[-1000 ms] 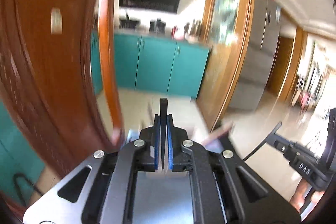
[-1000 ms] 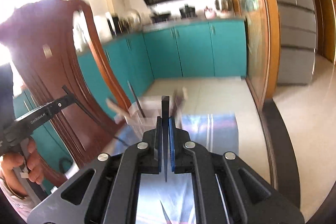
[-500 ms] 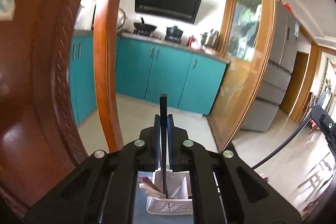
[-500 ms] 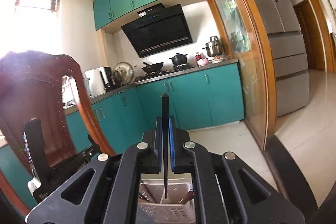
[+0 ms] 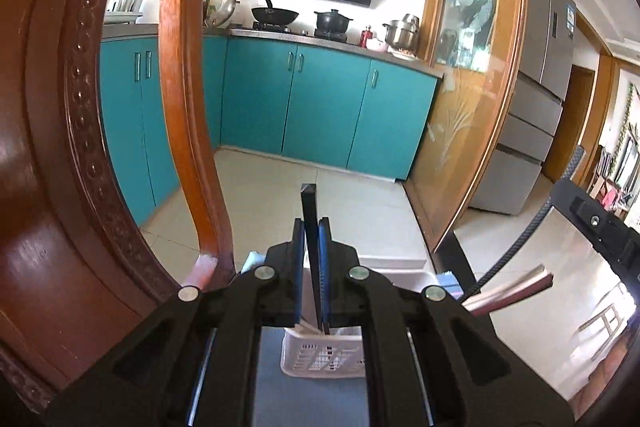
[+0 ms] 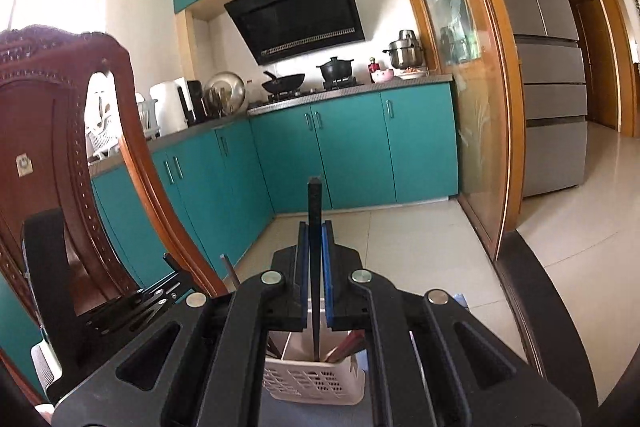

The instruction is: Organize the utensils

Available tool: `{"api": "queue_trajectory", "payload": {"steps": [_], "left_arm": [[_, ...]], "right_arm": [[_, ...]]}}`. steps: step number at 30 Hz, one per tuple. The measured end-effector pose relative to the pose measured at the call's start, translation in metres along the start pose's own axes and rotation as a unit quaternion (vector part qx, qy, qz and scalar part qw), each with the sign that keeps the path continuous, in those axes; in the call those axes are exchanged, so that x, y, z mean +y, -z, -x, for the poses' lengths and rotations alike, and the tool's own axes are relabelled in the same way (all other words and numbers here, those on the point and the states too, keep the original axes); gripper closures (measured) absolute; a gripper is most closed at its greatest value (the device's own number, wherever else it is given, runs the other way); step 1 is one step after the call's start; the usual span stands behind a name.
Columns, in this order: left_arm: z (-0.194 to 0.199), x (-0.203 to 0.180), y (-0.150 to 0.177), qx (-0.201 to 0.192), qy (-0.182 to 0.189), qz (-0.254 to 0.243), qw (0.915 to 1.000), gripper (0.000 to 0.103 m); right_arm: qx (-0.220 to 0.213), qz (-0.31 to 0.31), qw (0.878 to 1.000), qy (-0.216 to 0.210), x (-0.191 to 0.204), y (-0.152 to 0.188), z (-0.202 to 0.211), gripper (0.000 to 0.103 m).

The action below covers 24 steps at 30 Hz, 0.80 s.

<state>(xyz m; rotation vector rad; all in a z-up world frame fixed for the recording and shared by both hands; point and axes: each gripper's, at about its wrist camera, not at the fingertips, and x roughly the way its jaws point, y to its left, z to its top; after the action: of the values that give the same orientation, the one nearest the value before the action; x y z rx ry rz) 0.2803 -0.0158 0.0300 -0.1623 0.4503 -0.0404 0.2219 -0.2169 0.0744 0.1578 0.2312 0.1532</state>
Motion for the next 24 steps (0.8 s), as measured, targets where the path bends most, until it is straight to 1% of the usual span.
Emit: {"api": "queue_trajectory", "payload": {"steps": [2, 4, 5, 6, 7, 8, 9, 10, 11, 12, 13, 14, 15, 16, 17, 19, 21, 22, 23, 24], "left_arm": [[0.003, -0.002, 0.002, 0.000, -0.002, -0.009, 1.0000, 0.095], [0.008, -0.003, 0.002, -0.008, -0.010, -0.008, 0.9999, 0.088], [0.013, -0.002, 0.002, -0.013, -0.011, -0.007, 0.9998, 0.083], [0.017, -0.002, 0.000, -0.017, -0.009, -0.006, 0.9998, 0.082], [0.024, -0.002, -0.001, -0.024, -0.008, -0.008, 0.9997, 0.081], [0.029, -0.002, -0.002, -0.029, -0.008, -0.010, 0.9995, 0.075], [0.036, -0.002, -0.003, -0.037, -0.010, -0.012, 0.9992, 0.064], [0.046, -0.002, -0.003, -0.053, -0.014, -0.014, 0.9984, 0.058], [0.054, -0.001, -0.002, -0.062, -0.015, -0.015, 0.9978, 0.051], [0.064, -0.001, -0.001, -0.077, -0.018, -0.019, 0.9967, 0.044], [0.072, -0.001, 0.001, -0.086, -0.020, -0.022, 0.9959, 0.039], [0.081, 0.000, 0.004, -0.097, -0.022, -0.024, 0.9948, 0.027], [0.090, 0.001, 0.007, -0.109, -0.023, -0.025, 0.9934, 0.021], [0.101, 0.002, 0.014, -0.125, -0.026, -0.023, 0.9916, 0.019], [0.108, 0.002, 0.018, -0.133, -0.027, -0.023, 0.9905, 0.014], [0.124, 0.003, 0.033, -0.147, -0.024, -0.029, 0.9885, 0.009], [0.136, 0.001, 0.053, -0.147, -0.021, -0.054, 0.9874, 0.004], [0.141, 0.001, 0.063, -0.148, -0.022, -0.064, 0.9867, 0.004], [0.145, 0.002, 0.076, -0.147, -0.025, -0.075, 0.9859, 0.004], [0.149, 0.003, 0.093, -0.137, -0.033, -0.086, 0.9862, 0.004]], "right_arm": [[0.009, 0.009, 1.000, -0.005, 0.003, 0.003, -0.002, 0.096], [0.012, 0.021, 1.000, -0.012, 0.007, 0.006, -0.001, 0.095], [0.010, 0.024, 1.000, -0.010, 0.010, 0.006, 0.001, 0.086], [0.005, 0.026, 1.000, -0.008, 0.011, 0.006, 0.005, 0.080], [-0.005, 0.029, 1.000, -0.010, 0.014, 0.005, 0.012, 0.069], [-0.016, 0.030, 0.999, -0.013, 0.015, 0.004, 0.020, 0.063], [-0.024, 0.030, 0.999, -0.016, 0.016, 0.004, 0.026, 0.060], [-0.039, 0.032, 0.999, -0.019, 0.017, 0.002, 0.038, 0.050], [-0.055, 0.034, 0.998, -0.019, 0.018, -0.001, 0.049, 0.038], [-0.068, 0.035, 0.997, -0.016, 0.018, -0.002, 0.057, 0.032], [-0.092, 0.036, 0.995, -0.008, 0.018, -0.004, 0.073, 0.022], [-0.107, 0.037, 0.994, -0.001, 0.018, -0.005, 0.083, 0.014], [-0.117, 0.037, 0.992, 0.006, 0.017, -0.003, 0.090, 0.011], [-0.132, 0.034, 0.991, 0.019, 0.013, 0.001, 0.101, 0.006], [-0.142, 0.031, 0.989, 0.028, 0.010, 0.007, 0.109, 0.003], [-0.153, 0.029, 0.987, 0.040, -0.001, 0.027, 0.119, 0.003], [-0.137, 0.038, 0.988, 0.064, -0.014, 0.057, 0.122, 0.003], [-0.112, 0.042, 0.989, 0.091, -0.024, 0.080, 0.121, 0.003], [-0.085, 0.040, 0.990, 0.106, -0.030, 0.094, 0.119, 0.003], [-0.038, 0.028, 0.992, 0.114, -0.038, 0.109, 0.116, 0.003]]}}
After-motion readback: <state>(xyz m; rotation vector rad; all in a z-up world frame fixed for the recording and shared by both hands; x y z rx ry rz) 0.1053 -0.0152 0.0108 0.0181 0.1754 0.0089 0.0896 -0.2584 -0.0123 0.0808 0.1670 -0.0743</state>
